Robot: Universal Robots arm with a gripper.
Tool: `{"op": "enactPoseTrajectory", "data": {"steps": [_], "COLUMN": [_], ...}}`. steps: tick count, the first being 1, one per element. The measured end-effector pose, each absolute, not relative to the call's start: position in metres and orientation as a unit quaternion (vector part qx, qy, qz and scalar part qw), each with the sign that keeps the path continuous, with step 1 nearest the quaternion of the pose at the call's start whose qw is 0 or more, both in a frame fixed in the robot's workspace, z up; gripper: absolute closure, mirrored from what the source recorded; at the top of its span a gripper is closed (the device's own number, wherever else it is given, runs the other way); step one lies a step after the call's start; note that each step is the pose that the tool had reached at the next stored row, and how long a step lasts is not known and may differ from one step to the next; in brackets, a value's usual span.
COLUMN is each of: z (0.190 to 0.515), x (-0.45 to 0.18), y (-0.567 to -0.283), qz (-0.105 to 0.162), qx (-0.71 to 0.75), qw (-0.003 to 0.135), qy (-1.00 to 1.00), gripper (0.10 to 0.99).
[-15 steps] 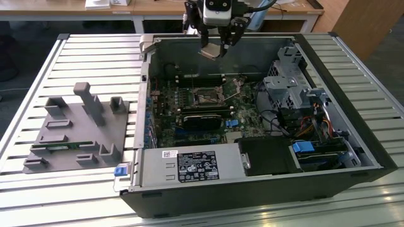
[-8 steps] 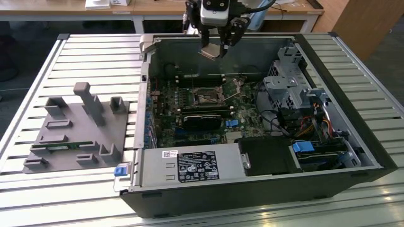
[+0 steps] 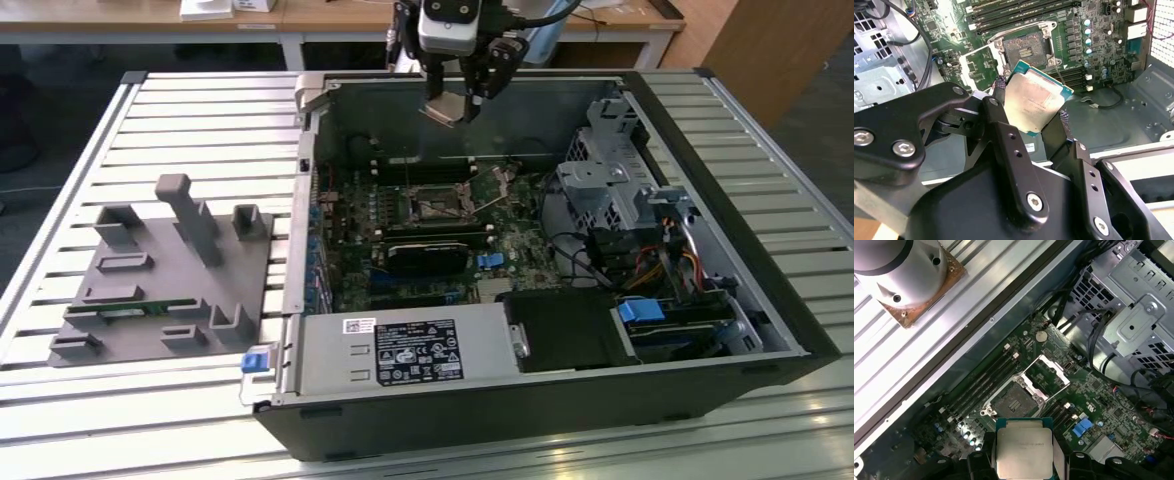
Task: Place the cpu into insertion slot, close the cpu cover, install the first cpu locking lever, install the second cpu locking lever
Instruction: 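Place the cpu into insertion slot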
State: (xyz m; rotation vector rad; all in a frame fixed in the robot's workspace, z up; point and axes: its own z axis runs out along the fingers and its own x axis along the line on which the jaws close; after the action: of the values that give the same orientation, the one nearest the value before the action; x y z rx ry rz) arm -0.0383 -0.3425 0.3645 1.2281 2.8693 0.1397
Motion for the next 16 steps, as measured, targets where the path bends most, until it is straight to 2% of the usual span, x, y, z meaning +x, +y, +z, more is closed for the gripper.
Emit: {"op": "enactPoseTrajectory", "data": {"steps": [16], "z": [0.3642], "x": [-0.0384], "y": [-0.3425], "qz": [0.044], "qx": [0.428], "qw": [0.01], "qy": [0.903], "gripper": [0.549]}}
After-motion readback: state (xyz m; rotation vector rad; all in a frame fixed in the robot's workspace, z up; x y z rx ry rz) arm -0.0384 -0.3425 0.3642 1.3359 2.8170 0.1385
